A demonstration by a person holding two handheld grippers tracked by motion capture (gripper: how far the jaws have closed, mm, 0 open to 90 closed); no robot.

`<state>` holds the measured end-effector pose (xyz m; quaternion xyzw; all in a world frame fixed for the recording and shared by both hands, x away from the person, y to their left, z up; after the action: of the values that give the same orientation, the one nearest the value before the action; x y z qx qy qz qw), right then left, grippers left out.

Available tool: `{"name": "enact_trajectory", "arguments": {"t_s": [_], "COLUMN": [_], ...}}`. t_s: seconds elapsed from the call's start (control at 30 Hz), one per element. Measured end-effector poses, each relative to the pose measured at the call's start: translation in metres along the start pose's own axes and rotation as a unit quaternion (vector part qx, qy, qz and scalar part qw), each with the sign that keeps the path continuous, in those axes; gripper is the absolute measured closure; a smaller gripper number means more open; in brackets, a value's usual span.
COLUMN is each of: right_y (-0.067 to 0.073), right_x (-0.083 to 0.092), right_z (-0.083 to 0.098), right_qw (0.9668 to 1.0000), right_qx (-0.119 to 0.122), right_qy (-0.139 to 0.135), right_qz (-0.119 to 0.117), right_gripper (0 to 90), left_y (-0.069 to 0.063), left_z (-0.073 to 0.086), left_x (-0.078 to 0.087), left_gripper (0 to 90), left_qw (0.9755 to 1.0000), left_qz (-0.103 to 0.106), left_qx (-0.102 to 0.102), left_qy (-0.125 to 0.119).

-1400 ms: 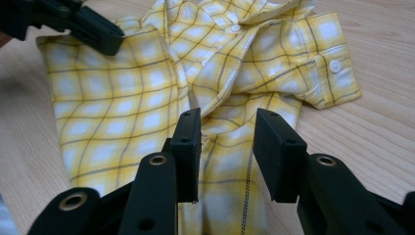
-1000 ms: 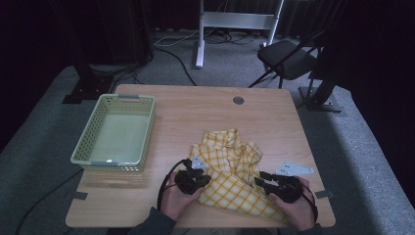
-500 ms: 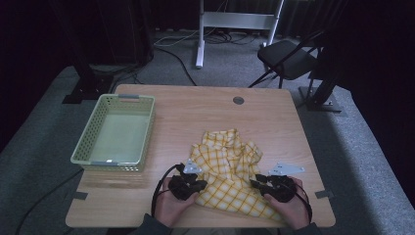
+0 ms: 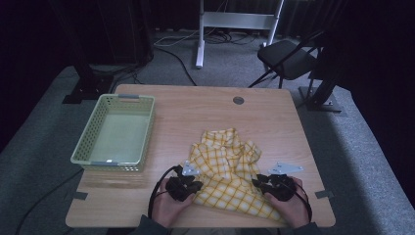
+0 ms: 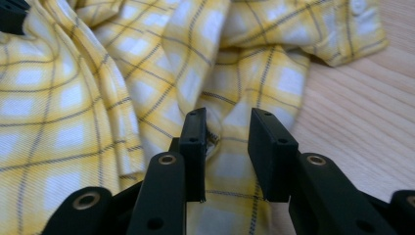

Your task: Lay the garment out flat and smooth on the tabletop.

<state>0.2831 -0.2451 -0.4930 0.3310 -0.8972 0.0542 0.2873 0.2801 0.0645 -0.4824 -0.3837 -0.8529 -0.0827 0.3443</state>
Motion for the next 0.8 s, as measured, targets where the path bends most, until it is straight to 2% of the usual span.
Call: {"name": "enact_trajectory", "arguments": {"t_s": [0.1, 0.27, 0.37, 0.5, 0.6, 0.67, 0.8], "right_y": [-0.005, -0.010, -0.012, -0.018, -0.021, -0.022, -0.023], "right_x": [0.000, -0.002, -0.005, -0.008, -0.008, -0.008, -0.008], "right_z": [0.000, -0.002, -0.004, -0.007, -0.007, -0.006, -0.006], "right_qw": [1.0000, 0.9998, 0.9994, 0.9991, 0.9989, 0.9989, 0.9988], "right_qx": [-0.007, -0.005, 0.005, 0.001, -0.004, -0.006, -0.010], "right_qy": [-0.004, -0.005, -0.003, -0.005, -0.008, -0.010, -0.012], "right_qz": [0.003, 0.019, 0.034, 0.042, 0.045, 0.046, 0.047], "right_gripper": [70.2, 72.0, 72.0, 72.0, 72.0, 72.0, 72.0], "left_y": [0.006, 0.016, 0.022, 0.029, 0.027, 0.022, 0.016], "left_z": [-0.006, -0.020, -0.026, -0.034, -0.037, -0.038, -0.037], "left_x": [-0.006, -0.019, -0.027, -0.034, -0.029, -0.020, -0.004], "left_gripper": [87.8, 87.8, 87.8, 87.8, 87.8, 87.8, 87.7], "left_qw": [0.9999, 0.9995, 0.9994, 0.9992, 0.9991, 0.9986, 0.9979], "left_qz": [-0.011, -0.029, -0.031, -0.031, -0.020, -0.015, -0.006], "left_qx": [-0.004, -0.016, -0.003, 0.010, 0.012, 0.010, 0.007], "left_qy": [-0.002, -0.006, -0.012, -0.021, -0.035, -0.050, -0.065]}}
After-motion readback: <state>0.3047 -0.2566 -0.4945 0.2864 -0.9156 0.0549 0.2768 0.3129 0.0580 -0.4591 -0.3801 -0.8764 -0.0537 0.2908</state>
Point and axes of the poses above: each handheld gripper's, and its own axes: x roughly backward along the jaws, z roughly out of its underside, y roughly to its left, the point moved 2 cm from there along -x, roughly forward along the jaws, and after that the axes turned 10 degrees about -y, right-handed, at the moved point
